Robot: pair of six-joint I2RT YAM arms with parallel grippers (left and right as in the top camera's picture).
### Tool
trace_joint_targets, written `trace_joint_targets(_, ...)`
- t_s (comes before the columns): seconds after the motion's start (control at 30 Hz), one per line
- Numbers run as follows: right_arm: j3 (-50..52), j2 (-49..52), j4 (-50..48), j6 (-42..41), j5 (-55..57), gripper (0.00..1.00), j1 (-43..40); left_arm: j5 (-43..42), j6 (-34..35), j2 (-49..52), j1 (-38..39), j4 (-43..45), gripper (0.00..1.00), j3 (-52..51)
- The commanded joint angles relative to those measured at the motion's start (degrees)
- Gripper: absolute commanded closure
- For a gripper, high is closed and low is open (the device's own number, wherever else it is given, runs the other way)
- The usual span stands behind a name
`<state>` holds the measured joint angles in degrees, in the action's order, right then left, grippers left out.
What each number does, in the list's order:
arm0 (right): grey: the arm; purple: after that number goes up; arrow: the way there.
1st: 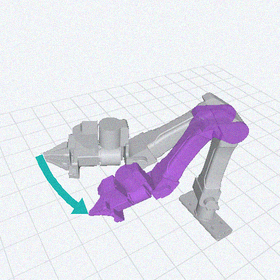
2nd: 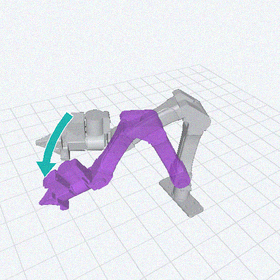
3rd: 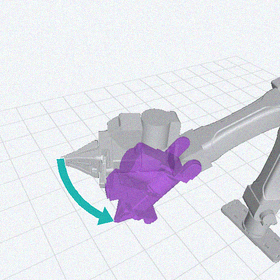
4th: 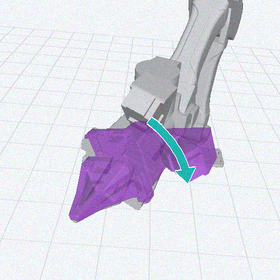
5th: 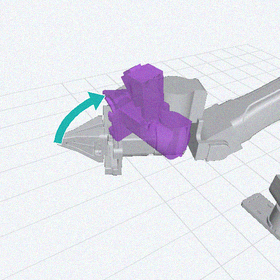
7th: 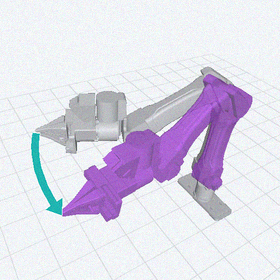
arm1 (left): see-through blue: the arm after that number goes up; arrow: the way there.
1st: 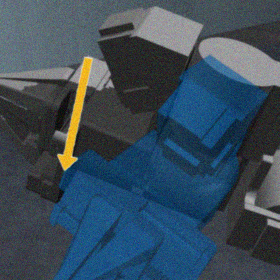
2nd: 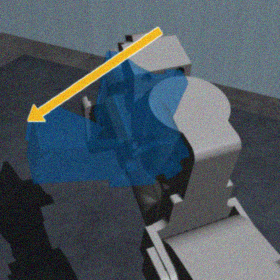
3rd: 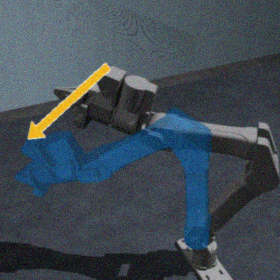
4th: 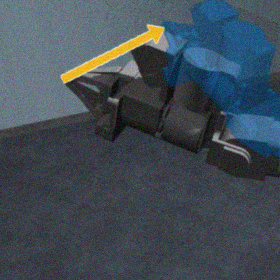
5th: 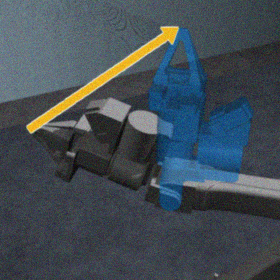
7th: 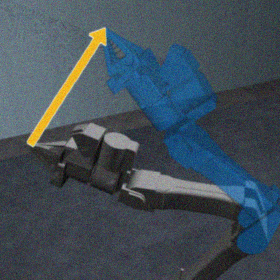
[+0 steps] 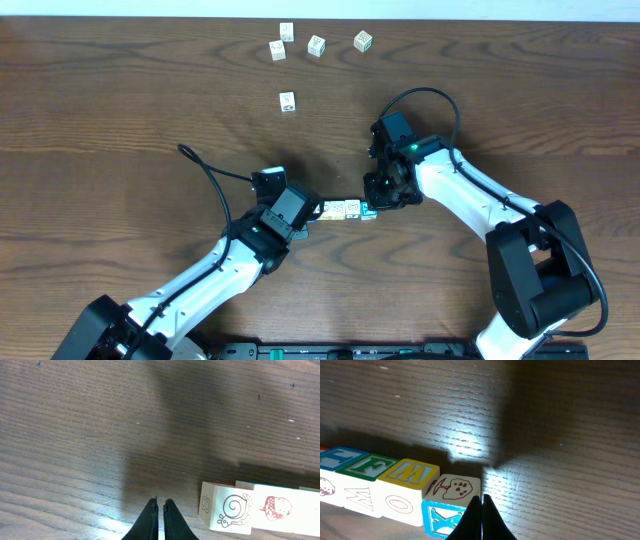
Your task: Lift 5 blocks
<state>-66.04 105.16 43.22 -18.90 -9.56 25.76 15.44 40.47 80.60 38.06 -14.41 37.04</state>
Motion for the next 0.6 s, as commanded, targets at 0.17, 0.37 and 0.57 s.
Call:
trace_joint_targets(0.17,-0.6,0.0,-0.1,-0.6,-0.6,0.99,0.9,-6.2,-5.5,3.8,-0.7,8.2,0.93,-1.2)
trace_joint_targets(0.37,-0.6,0.0,0.5,-0.3,-0.6,0.99,0.9,-9.0,-6.5,8.5,-6.5,6.7,0.93,-1.2)
trace_joint_targets(0.57,-0.7,0.0,0.4,-0.3,-0.5,0.99,0.9,-17.9,-14.1,7.7,-15.7,6.9,0.93,-1.2)
